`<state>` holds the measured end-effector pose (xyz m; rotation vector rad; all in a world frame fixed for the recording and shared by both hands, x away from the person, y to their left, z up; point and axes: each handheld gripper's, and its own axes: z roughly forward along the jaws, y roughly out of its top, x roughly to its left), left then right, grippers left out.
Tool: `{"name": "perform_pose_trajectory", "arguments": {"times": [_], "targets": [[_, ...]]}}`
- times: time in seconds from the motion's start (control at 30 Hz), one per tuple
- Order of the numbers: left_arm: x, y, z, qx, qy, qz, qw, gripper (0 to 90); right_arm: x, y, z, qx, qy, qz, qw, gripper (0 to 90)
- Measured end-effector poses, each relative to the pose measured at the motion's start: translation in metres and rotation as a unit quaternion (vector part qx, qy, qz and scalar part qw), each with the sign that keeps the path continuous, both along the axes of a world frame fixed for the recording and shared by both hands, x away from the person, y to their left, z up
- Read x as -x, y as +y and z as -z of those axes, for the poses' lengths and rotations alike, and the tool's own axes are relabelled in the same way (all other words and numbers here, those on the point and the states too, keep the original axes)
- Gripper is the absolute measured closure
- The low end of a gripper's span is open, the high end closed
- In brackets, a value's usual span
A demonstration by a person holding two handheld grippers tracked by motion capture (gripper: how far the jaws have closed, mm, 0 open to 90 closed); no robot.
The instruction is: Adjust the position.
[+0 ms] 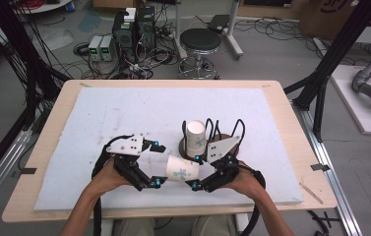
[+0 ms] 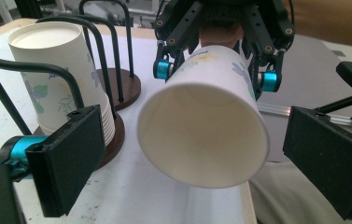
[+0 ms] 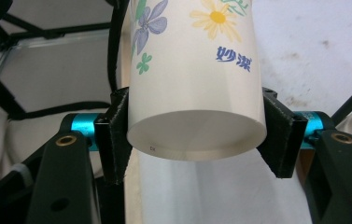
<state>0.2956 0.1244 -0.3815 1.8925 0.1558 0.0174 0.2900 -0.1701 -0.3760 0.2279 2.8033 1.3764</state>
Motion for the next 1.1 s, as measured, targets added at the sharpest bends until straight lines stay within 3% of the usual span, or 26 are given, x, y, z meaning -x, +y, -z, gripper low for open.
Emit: {"name": "perform_pose_trajectory", "arguments": {"times": [0.2, 0.37, 0.93, 1.1], "targets": [[0.002, 0.003, 0.011, 0.035, -0.007, -0.005, 0.9994, 5.8, 0.001, -0.004, 0.013, -0.050, -0.001, 0.000, 0.9987, 36.5], [0.004, 0.003, 0.023, 0.050, -0.004, -0.004, 0.9987, 5.7, 0.001, -0.007, 0.023, -0.084, -0.005, -0.001, 0.9965, 36.5], [0.003, -0.022, 0.030, 0.088, -0.002, 0.009, 0.9961, 5.8, 0.000, -0.004, 0.032, -0.133, -0.019, -0.005, 0.9909, 36.6], [0.002, -0.026, 0.031, 0.089, -0.002, 0.014, 0.9959, 7.0, 0.001, -0.001, 0.034, -0.136, -0.019, -0.010, 0.9905, 36.6]]}}
